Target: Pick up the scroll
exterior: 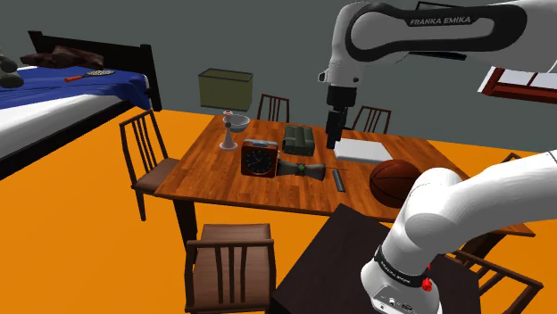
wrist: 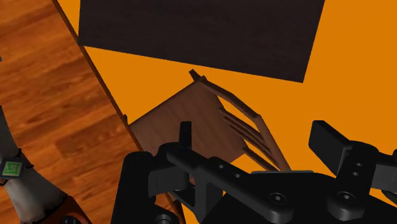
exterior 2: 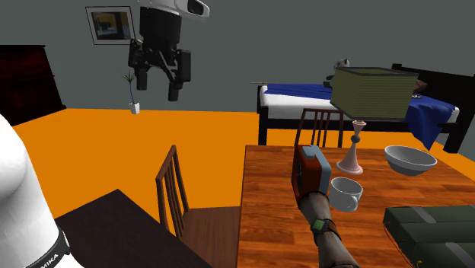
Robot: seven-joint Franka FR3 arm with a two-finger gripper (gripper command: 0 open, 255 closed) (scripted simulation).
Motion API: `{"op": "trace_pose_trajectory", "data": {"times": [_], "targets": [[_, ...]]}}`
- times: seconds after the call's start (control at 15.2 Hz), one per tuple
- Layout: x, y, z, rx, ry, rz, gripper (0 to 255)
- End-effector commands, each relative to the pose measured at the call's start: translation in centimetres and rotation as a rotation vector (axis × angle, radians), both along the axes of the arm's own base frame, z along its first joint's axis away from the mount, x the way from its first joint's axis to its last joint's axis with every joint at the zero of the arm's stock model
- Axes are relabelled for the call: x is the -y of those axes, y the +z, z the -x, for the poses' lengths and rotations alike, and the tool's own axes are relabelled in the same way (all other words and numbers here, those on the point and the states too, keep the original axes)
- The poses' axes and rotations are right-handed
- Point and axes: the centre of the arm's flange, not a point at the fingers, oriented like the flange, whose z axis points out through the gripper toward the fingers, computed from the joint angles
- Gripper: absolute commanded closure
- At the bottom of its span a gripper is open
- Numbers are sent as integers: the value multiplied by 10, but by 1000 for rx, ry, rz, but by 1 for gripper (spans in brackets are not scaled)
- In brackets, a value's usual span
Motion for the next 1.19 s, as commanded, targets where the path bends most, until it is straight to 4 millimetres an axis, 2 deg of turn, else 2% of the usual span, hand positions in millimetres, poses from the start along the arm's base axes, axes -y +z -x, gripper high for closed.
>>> {"op": "trace_pose_trajectory", "data": {"times": [0.0, 0.53, 1.12], "targets": [[19, -21, -3, 10, 22, 8, 0], [84, -93, -27, 44, 102, 37, 0], [158, -170, -62, 83, 191, 69, 0]]}}
